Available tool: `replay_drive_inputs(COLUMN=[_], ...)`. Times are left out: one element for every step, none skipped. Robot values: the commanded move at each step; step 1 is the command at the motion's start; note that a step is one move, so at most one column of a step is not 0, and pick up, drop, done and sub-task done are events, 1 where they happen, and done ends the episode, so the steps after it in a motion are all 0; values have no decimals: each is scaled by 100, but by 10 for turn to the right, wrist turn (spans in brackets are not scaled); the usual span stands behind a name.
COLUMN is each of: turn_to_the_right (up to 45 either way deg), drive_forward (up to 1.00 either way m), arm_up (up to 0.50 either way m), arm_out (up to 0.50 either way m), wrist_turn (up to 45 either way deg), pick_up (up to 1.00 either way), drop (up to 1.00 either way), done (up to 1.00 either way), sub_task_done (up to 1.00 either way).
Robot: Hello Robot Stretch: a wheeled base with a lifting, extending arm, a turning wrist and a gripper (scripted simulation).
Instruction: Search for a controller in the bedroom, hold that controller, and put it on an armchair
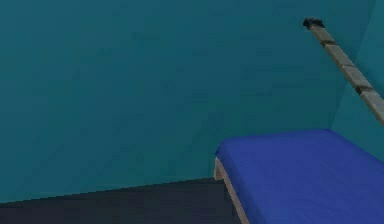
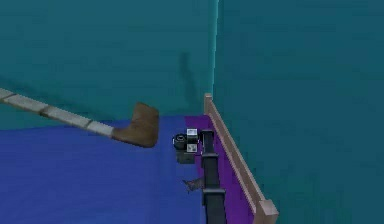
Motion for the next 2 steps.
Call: replay_drive_inputs(turn_to_the_right=[0,0], drive_forward=[0,0], arm_up=[-30,0], arm_out=[0,0], wrist_turn=[0,0], pick_up=[0,100], drop=[0,0], done=[0,0], sub_task_done=[0,0])
